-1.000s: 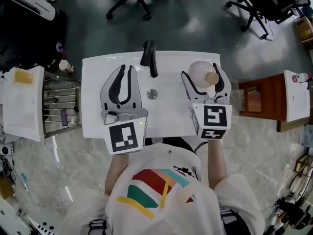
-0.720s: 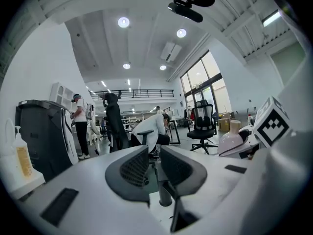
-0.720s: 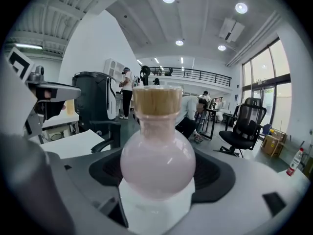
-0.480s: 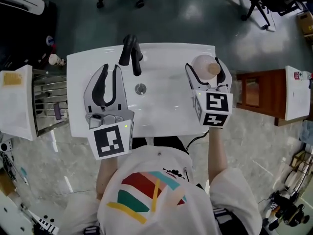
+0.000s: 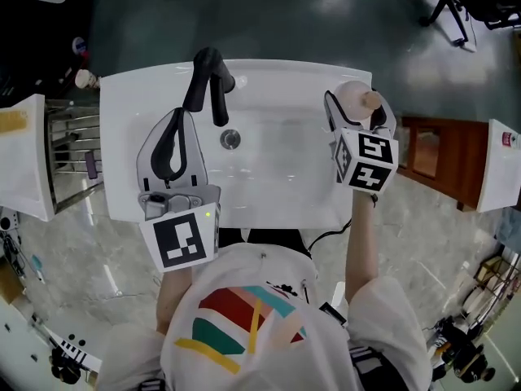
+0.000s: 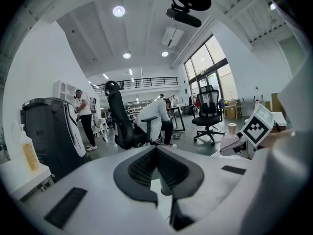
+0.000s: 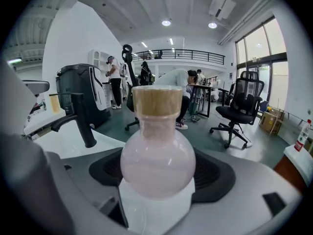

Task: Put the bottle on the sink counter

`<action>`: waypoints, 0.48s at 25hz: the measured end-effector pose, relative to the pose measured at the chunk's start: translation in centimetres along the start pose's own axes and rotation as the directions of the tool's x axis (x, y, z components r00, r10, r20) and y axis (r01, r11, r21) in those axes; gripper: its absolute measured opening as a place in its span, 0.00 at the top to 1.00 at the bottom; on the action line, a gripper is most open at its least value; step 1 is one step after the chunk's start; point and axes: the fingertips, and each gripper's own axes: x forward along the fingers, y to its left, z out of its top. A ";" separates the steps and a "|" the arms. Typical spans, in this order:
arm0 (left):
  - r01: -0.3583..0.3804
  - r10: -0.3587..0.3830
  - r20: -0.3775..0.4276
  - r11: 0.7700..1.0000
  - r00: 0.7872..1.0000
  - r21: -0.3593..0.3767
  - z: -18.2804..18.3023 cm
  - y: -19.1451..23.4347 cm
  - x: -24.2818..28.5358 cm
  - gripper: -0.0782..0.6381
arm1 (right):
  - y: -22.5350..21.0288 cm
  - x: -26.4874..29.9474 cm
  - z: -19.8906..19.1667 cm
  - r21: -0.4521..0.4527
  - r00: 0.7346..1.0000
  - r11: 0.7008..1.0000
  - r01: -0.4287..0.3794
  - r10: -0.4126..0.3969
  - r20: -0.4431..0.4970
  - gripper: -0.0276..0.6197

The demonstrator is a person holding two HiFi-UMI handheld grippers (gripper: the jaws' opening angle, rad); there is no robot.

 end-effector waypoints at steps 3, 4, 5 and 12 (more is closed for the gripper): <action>-0.013 0.013 -0.020 1.000 1.000 0.017 -0.7 0.3 0.5 0.87 | -1.0 1.6 -1.1 0.022 0.999 1.000 0.007 -0.007 -0.032 0.35; -0.020 0.020 -0.024 1.000 1.000 0.024 -0.8 0.5 0.7 0.87 | -1.3 2.1 -1.4 0.026 0.999 1.000 0.011 -0.009 -0.042 0.35; -0.028 0.029 -0.026 0.999 0.999 0.028 -1.0 0.8 0.9 0.87 | -1.6 2.6 -1.8 0.030 0.999 0.999 0.014 -0.012 -0.052 0.35; -0.100 0.102 -0.043 0.994 0.994 0.045 -1.4 2.7 1.3 0.87 | -3.2 4.8 -4.2 0.079 0.994 0.996 0.028 -0.019 -0.112 0.35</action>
